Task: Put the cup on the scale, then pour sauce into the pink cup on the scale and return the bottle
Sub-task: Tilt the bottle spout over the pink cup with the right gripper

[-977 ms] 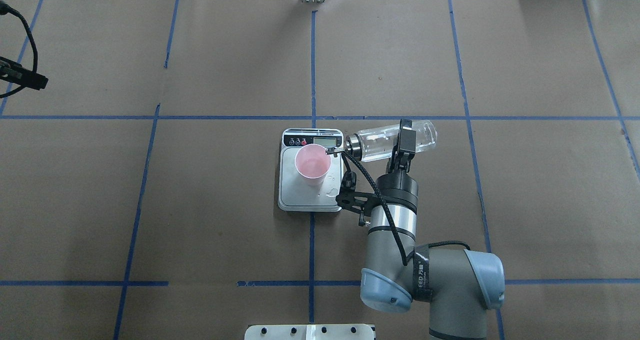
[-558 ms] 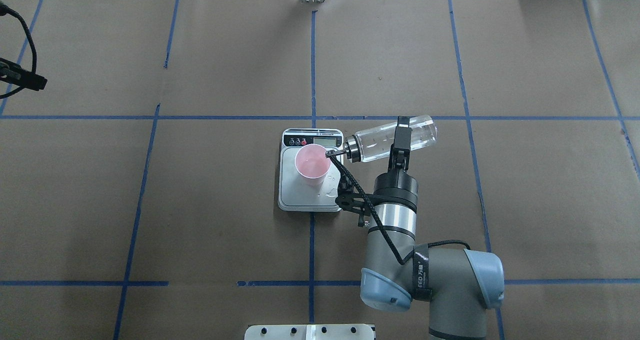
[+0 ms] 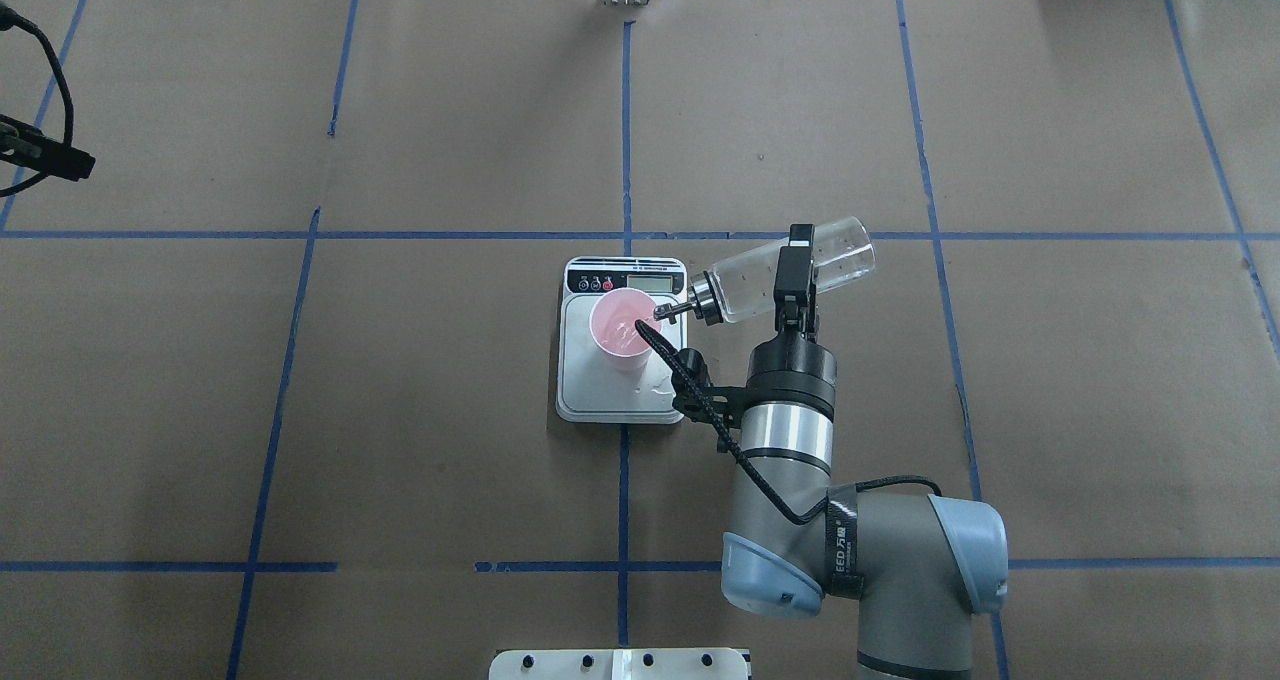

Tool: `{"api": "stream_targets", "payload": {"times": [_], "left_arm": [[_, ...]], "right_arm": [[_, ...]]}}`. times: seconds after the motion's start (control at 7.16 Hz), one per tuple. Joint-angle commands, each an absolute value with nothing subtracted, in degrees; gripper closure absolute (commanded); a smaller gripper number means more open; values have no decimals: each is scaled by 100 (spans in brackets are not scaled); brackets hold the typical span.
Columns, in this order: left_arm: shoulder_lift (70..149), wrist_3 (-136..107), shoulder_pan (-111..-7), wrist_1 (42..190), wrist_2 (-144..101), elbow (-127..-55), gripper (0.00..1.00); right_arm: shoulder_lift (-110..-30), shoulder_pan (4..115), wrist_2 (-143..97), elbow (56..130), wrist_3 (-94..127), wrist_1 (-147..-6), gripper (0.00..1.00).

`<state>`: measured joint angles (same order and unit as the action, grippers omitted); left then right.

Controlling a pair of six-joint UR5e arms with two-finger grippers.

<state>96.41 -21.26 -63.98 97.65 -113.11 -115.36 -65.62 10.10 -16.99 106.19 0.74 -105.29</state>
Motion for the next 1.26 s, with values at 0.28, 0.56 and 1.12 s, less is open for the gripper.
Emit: {"api": "stream_targets", "payload": {"times": [0.28, 0.56, 1.12], "left_arm": [[9642, -2136, -6390, 9765, -11312, -11514, 26], [9642, -2136, -6390, 9765, -11312, -11505, 25], [9642, -2136, -6390, 9756, -11312, -11487, 24]], "right_arm": [[-6557, 1046, -1565, 10626, -623, -10529, 100], [-6548, 1063, -1529, 10626, -720, -10529, 100], [-6504, 1099, -1424, 10626, -940, -10529, 100]]}}
